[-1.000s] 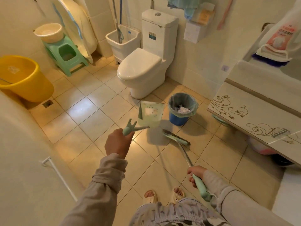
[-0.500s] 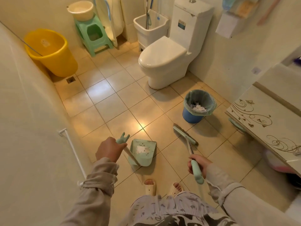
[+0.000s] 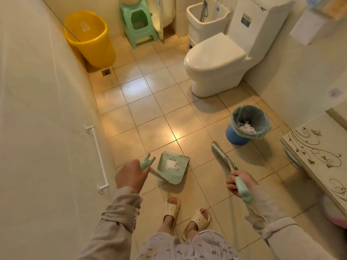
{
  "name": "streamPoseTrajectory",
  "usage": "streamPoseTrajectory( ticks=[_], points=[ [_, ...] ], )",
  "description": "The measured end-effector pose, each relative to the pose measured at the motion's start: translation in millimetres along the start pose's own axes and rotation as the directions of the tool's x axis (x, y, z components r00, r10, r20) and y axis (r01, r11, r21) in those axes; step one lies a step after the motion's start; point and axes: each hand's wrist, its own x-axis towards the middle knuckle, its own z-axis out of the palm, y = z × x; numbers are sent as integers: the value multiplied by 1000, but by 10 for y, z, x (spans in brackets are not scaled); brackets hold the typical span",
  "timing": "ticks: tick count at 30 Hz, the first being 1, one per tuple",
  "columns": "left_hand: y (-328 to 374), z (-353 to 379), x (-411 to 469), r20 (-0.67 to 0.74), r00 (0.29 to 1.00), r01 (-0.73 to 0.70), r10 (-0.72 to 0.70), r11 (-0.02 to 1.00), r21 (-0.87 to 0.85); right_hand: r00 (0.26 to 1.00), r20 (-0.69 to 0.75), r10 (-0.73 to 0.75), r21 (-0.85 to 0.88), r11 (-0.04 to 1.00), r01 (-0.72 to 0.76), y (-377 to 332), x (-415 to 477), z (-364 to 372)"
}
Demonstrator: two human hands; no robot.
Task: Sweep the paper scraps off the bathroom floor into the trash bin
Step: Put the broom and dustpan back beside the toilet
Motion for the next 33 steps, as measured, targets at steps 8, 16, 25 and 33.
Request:
streamPoseTrajectory(
  ticks=[8,16,25,33],
  points=[
    [-420,-158,-98,-120,984,123,-130,990,-69,989,146,-19,-66,997,29,-155,-130,348],
    [-804,-418,299,-137,972,161,-192,964,-213,982,188,-13,-51,998,23,-366,-76,1130],
    [-1071,-882,1077,-174,968,135,-180,961,-240,987,163,3,-118,993,17,-402,37,1756],
    [-1021,-1257,1847,-218,961,123,-172,967,-224,993,115,29,-196,981,-6,-710,173,2210]
  ],
)
